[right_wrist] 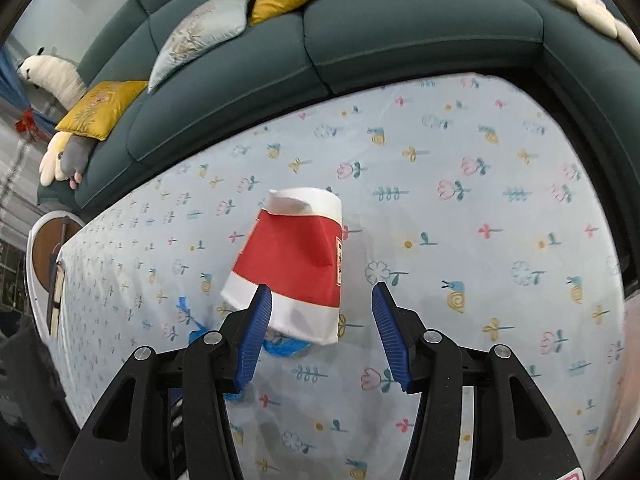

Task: Collect trash
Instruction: 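Grasp the blue strap with the left gripper while the right gripper grasps the red-and-white cup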

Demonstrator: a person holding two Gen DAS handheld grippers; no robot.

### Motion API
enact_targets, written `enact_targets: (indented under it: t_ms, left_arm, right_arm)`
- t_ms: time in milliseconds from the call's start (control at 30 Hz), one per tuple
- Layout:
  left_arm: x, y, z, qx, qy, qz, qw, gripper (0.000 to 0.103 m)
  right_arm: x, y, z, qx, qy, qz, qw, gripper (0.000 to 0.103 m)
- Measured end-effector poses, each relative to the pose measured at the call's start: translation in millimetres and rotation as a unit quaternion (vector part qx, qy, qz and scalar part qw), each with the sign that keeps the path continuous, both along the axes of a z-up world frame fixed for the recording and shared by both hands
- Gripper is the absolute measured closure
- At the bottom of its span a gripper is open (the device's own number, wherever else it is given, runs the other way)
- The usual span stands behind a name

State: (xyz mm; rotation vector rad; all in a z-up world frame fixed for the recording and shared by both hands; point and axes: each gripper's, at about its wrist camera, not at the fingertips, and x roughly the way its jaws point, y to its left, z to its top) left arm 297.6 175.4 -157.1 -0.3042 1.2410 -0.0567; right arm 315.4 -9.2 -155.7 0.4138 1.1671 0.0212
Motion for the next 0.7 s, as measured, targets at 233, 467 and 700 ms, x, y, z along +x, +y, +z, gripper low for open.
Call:
enact_targets:
  t_ms: [233,467,700]
  left_arm:
    - [4.1,5.2,-3.4,-0.005,0.002,-0.004,1.0000,0.091]
    - [-4.4,-2.0,-2.3,-0.009,0.005,-0.019,0.9998,0.097]
    - [-30.0,-11.8,1.3,-0.016,0.008,-0.029,0.9994,0.098]
  right_arm:
    - [-0.3,-2.3,-14.2,0.038,0.012,-0.009,0.999,0.072]
    - [-13.4,-3.6,-11.1,0.042,0.004,0.001,0.999,0.084]
    - [-41.6,-5.5,10.6,0.008,-0.024,0.032,0.999,0.085]
